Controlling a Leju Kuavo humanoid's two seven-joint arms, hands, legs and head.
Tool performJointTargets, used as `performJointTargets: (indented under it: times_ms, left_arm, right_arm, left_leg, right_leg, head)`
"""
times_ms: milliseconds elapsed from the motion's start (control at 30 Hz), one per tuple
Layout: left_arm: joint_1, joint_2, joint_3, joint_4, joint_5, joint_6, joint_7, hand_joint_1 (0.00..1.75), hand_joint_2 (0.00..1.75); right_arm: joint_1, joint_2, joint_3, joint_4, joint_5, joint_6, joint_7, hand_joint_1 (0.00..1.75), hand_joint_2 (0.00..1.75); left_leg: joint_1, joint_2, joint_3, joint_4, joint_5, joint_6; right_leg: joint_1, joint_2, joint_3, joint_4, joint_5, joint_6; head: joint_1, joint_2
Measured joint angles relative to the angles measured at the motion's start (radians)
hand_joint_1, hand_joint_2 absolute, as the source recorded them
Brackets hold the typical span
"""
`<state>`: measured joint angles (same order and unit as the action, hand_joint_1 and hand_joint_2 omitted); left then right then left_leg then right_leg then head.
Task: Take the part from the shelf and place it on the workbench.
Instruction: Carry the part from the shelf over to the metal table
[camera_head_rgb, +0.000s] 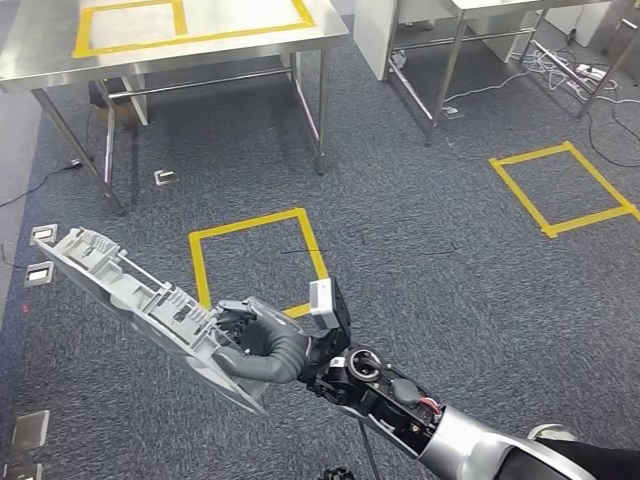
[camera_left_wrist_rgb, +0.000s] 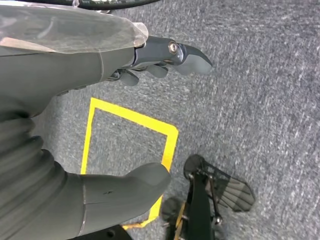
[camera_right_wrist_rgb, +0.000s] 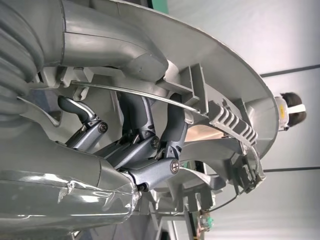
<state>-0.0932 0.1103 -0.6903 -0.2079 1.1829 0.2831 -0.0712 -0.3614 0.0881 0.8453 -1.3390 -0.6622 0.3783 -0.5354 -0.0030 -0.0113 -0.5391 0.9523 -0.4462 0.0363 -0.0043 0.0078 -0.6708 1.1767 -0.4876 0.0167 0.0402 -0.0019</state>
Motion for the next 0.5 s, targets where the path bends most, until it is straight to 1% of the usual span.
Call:
performJointTargets:
  times_ms: [33, 67, 100, 167, 200, 233, 267, 300, 367, 400, 433, 467, 500]
  left_arm:
    - [0.001, -0.001, -0.001, 0.0, 0.0, 0.0, 0.0, 0.0, 1.75]
    - [0.0, -0.002, -0.002, 0.0, 0.0, 0.0, 0.0, 0.0, 1.75]
    - [-0.001, -0.002, -0.004, 0.0, 0.0, 0.0, 0.0, 0.0, 1.75]
    - [-0.003, -0.003, -0.008, 0.0, 0.001, 0.0, 0.0, 0.0, 1.75]
    - [-0.003, -0.002, -0.009, 0.0, 0.002, -0.001, -0.001, 0.0, 1.75]
    - [-0.003, -0.002, -0.009, 0.0, 0.003, -0.001, -0.001, 0.0, 1.75]
    - [-0.003, -0.001, -0.009, 0.0, 0.004, -0.001, -0.002, 0.0, 1.75]
    - [-0.004, -0.001, -0.009, 0.0, 0.006, -0.001, -0.002, 0.0, 1.75]
    - [-0.003, 0.0, -0.009, 0.0, 0.008, -0.001, -0.003, 0.0, 1.75]
    - [-0.002, 0.0, -0.009, 0.0, 0.009, -0.001, -0.003, 0.0, 1.75]
    - [0.0, 0.0, -0.009, 0.0, 0.009, -0.001, -0.003, 0.0, 1.75]
    - [0.001, 0.001, -0.009, 0.0, 0.009, -0.001, -0.003, 0.0, 1.75]
    - [0.002, 0.001, -0.009, 0.0, 0.01, -0.001, -0.003, 0.0, 1.75]
  right_arm:
    - [0.0, 0.0, 0.0, 0.0, 0.0, 0.0, 0.0, 1.75, 1.75]
    - [-0.002, 0.0, 0.0, 0.0, 0.0, 0.0, 0.0, 1.75, 1.75]
    - [-0.004, 0.0, 0.001, 0.0, 0.0, 0.0, 0.0, 1.75, 1.75]
    - [-0.006, 0.0, 0.001, -0.001, 0.0, -0.004, -0.001, 1.75, 1.75]
    - [-0.005, 0.0, 0.001, -0.002, 0.0, -0.006, 0.0, 1.75, 1.75]
    - [-0.005, 0.001, 0.001, -0.002, 0.0, -0.009, -0.001, 1.75, 1.75]
    - [-0.006, 0.002, 0.001, -0.003, 0.0, -0.012, -0.001, 1.75, 1.75]
    - [-0.006, 0.002, 0.001, -0.004, 0.0, -0.015, -0.002, 1.75, 1.75]
    - [-0.007, 0.002, 0.001, -0.005, 0.0, -0.019, -0.004, 1.75, 1.75]
    - [-0.006, 0.002, 0.001, -0.005, 0.0, -0.02, -0.005, 1.75, 1.75]
    - [-0.006, 0.002, 0.001, -0.005, 0.0, -0.022, -0.005, 1.75, 1.75]
    - [-0.005, 0.002, 0.001, -0.005, 0.001, -0.023, -0.005, 1.75, 1.75]
    - [-0.004, 0.002, 0.001, -0.005, 0.001, -0.024, -0.005, 1.75, 1.75]
  left_leg:
    - [-0.002, -0.002, 0.009, 0.001, -0.008, -0.002]
    - [-0.004, -0.004, 0.014, 0.003, -0.015, -0.005]
    - [-0.004, -0.005, 0.016, 0.004, -0.021, -0.008]
    - [-0.003, -0.005, 0.017, 0.003, -0.028, -0.018]
    - [-0.001, -0.003, 0.019, 0.003, -0.032, -0.022]
    - [0.0, -0.001, 0.015, 0.015, -0.041, -0.027]
    - [0.0, 0.0, 0.0, 0.048, -0.057, -0.033]
    - [0.003, 0.002, -0.029, 0.102, -0.081, -0.038]
    - [0.009, 0.002, -0.114, 0.24, -0.126, -0.05]
    - [0.014, 0.003, -0.149, 0.286, -0.13, -0.055]
    - [0.019, 0.003, -0.165, 0.295, -0.115, -0.059]
    - [0.024, 0.004, -0.161, 0.262, -0.079, -0.064]
    - [0.029, 0.005, -0.137, 0.195, -0.031, -0.068]
  right_leg:
    - [0.004, 0.0, 0.026, -0.071, 0.042, -0.007]
    - [0.007, 0.0, 0.051, -0.132, 0.068, -0.013]
    - [0.01, 0.0, 0.067, -0.172, 0.079, -0.018]
    - [0.013, 0.002, 0.08, -0.2, 0.071, -0.023]
    - [0.011, 0.002, 0.085, -0.205, 0.07, -0.026]
    - [0.009, 0.003, 0.093, -0.213, 0.07, -0.03]
    - [0.006, 0.002, 0.102, -0.221, 0.07, -0.033]
    - [0.003, 0.001, 0.11, -0.226, 0.068, -0.036]
    - [0.003, -0.001, 0.119, -0.229, 0.06, -0.038]
    - [0.003, -0.001, 0.124, -0.228, 0.054, -0.037]
    - [0.001, 0.0, 0.13, -0.228, 0.048, -0.036]
    - [-0.001, 0.001, 0.139, -0.227, 0.041, -0.033]
    - [-0.004, 0.002, 0.149, -0.226, 0.032, -0.028]
  head:
    - [0.002, 0.0]
    - [0.001, 0.0]
    - [0.0, 0.0]
    - [-0.004, 0.0]
    - [-0.004, 0.0]
    - [-0.005, 0.0]
    - [-0.008, 0.0]
    - [-0.013, 0.0]
    - [-0.022, 0.0]
    - [-0.025, 0.0]
    - [-0.026, 0.0]
    - [-0.027, 0.0]
    - [-0.028, 0.0]
